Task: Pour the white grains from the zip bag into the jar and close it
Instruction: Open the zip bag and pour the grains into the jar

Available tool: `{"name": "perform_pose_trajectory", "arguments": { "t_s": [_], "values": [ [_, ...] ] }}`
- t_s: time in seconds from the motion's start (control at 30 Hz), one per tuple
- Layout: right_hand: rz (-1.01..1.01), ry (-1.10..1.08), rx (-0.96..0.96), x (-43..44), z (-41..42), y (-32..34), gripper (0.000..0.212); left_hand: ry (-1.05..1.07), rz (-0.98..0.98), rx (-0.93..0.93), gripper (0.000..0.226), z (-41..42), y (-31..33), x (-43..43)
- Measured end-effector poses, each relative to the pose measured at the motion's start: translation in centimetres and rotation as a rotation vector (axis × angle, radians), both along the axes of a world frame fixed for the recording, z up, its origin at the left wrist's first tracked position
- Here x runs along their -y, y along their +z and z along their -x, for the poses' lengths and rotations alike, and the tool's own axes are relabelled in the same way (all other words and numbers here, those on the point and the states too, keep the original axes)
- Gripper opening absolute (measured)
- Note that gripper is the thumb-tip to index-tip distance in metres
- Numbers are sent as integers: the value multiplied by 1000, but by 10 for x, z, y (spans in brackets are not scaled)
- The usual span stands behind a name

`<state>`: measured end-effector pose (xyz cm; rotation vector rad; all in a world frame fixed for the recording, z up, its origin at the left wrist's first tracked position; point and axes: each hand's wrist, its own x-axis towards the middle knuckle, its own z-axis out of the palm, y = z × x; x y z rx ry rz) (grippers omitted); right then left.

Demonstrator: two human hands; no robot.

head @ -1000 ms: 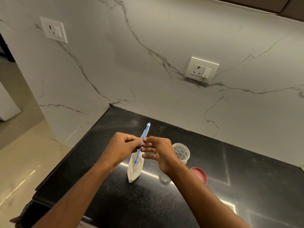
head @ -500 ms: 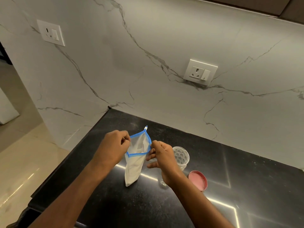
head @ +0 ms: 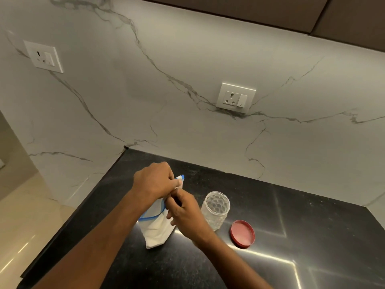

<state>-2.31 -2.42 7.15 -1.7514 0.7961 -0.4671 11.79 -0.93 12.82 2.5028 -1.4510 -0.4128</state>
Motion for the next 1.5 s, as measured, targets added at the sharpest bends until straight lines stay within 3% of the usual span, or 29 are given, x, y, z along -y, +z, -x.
{"name": "perform_pose_trajectory", "arguments": {
  "t_s": [0.1, 0.3, 0.47, 0.6, 0.77, 0.87, 0.97, 1.17, 1.37, 1.5],
  "values": [
    [-24, 0, 7, 3, 4, 0, 20, -1, 16, -39, 20, 5, -5, 3],
    [-51, -51, 139, 11, 26, 7, 16, -28, 203, -194, 20, 7, -10, -3],
    [75, -281, 340, 36, 65, 29, 11, -84, 464, -242, 20, 15, 29, -8],
    [125, -490, 351, 59, 89, 39, 8, -127, 652, -189, 30, 29, 80, -2],
    [-15, -663, 231, 72, 106, 24, 13, -265, 784, -150, 27, 55, 126, 18],
    [-180, -665, 271, 68, 114, 17, 31, -324, 801, -181, 27, 71, 133, 31],
    [-281, -708, 413, 65, 128, 12, 37, -369, 804, -303, 24, 88, 129, 39],
    [-406, -906, 576, 70, 173, 11, 16, -345, 750, -707, 15, 110, 102, 54],
    [-471, -983, 685, 75, 217, 17, 40, -319, 626, -1091, 11, 120, 67, 70],
    [-336, -1010, 688, 80, 236, 21, 11, -225, 607, -1247, 13, 117, 38, 76]
  ]
}}
